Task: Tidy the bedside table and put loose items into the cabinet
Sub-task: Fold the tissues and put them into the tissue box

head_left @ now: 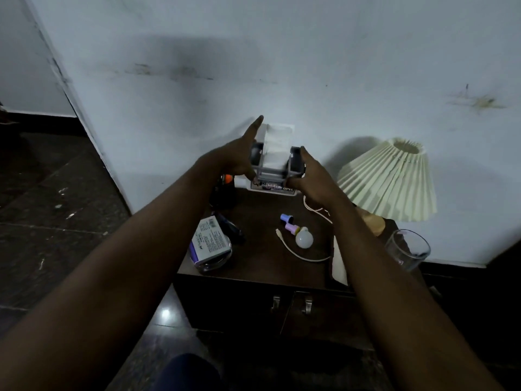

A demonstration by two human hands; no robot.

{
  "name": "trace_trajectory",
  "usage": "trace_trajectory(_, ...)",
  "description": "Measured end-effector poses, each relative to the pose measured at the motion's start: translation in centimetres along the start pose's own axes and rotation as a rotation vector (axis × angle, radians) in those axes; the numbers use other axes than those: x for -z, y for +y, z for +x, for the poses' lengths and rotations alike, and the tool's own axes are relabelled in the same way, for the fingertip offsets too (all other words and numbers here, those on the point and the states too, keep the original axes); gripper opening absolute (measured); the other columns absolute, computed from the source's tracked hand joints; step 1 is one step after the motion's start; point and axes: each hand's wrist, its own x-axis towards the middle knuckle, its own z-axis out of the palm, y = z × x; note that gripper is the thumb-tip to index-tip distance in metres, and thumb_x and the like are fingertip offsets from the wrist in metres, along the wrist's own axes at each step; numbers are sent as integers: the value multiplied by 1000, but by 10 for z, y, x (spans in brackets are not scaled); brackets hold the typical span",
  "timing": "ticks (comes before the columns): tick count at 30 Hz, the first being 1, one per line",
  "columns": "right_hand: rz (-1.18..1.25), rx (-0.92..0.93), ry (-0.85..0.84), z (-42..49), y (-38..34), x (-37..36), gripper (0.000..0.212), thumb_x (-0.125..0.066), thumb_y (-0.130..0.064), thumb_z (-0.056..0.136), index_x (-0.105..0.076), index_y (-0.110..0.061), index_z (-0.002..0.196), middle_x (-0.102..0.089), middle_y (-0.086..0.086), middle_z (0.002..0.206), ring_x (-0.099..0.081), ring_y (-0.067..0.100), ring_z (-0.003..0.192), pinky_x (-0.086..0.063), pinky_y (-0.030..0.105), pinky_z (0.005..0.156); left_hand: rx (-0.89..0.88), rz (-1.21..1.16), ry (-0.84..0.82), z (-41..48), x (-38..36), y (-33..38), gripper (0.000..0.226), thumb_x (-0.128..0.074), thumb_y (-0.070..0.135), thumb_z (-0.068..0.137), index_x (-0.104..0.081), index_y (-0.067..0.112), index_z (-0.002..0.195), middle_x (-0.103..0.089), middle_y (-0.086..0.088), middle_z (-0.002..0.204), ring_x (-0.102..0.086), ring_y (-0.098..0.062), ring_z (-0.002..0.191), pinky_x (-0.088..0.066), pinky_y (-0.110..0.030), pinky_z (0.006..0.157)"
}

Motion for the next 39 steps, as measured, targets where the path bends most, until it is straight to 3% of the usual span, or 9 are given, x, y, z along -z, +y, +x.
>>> trace_trajectory(4, -63, 5, 12, 6, 18, -13, 73, -83, -10, 77, -49, -14, 142, -68, 9, 129, -66, 28, 115, -54, 44, 98, 44, -67, 2, 16, -23, -17, 154, -94, -9, 63, 16, 32, 164, -18, -19, 171, -29, -38, 153, -49, -48, 110)
trace_trajectory(8, 12, -18, 36, 4, 33, -27, 81, -82, -39, 66, -52, -22, 140, -69, -2, 124, -67, 10, 106, -51, 13, 83, 95, -60, -7, 25, -50, -33, 149, -92, -6, 67, 14, 36, 164, -31, -23, 165, -42, -40, 145, -48, -40, 107)
trace_trajectory(13, 81, -50, 40, 9, 59, -46, 72, -86, -23, 78, -49, -19, 140, -68, 1, 127, -67, 17, 115, -56, 45, 98, 135, -85, -41, 32, -72, -45, 141, -87, -10, 73, 10, 34, 164, -40, -25, 160, -52, -38, 137, -52, -53, 107)
trace_trajectory(17, 102, -66, 68, 11, 69, -53, 69, -81, -36, 76, -50, -26, 137, -68, -9, 124, -64, -8, 107, -52, 22, 85, 134, -134, -10, 33, -78, -55, 134, -84, -6, 78, 11, 29, 165, -30, -22, 166, -48, -36, 141, -52, -36, 101)
trace_trajectory(20, 198, -87, 99, 10, 71, -57, 71, -78, -38, 72, -49, -27, 136, -70, -8, 123, -67, 1, 110, -55, 22, 88, 220, -283, 45, 29, -91, -63, 123, -82, -4, 80, 4, 18, 166, -35, -22, 162, -47, -37, 141, -50, -35, 98)
trace_trajectory(25, 366, -163, 143, 1, 75, -67, 74, -81, -24, 74, -47, -30, 140, -71, -6, 120, -72, 6, 104, -57, 18, 77, 272, -525, 71, 16, -123, -74, 53, -80, -10, 74, -66, 4, 123, -74, -14, 118, -69, -33, 117, -55, -44, 103)
trace_trajectory(30, 359, -217, 148, 2, 76, -63, 65, -81, -14, 83, -46, -29, 135, -70, -4, 120, -71, 10, 106, -59, 28, 86, 290, -537, 91, 12, -124, -65, 53, -77, -8, 81, -62, -2, 131, -72, -17, 123, -68, -32, 117, -54, -48, 106)
trace_trajectory(35, 241, -322, 101, -16, 60, -45, 86, -72, -19, 93, -20, -16, 162, -56, -2, 136, -61, 15, 114, -56, 23, 90, 375, -545, 141, 0, -118, -56, 54, -78, -6, 81, -56, -5, 130, -69, -14, 117, -68, -30, 107, -58, -29, 75)
trace_trajectory(39, 47, -210, 215, -66, 44, -16, 39, -62, -29, 98, -61, -24, 136, -67, -16, 121, -60, 9, 114, -50, 25, 91, 344, -584, 295, -22, -123, -39, 19, -69, -7, 87, -75, 6, 98, -76, -9, 93, -74, -28, 92, -58, -22, 67)
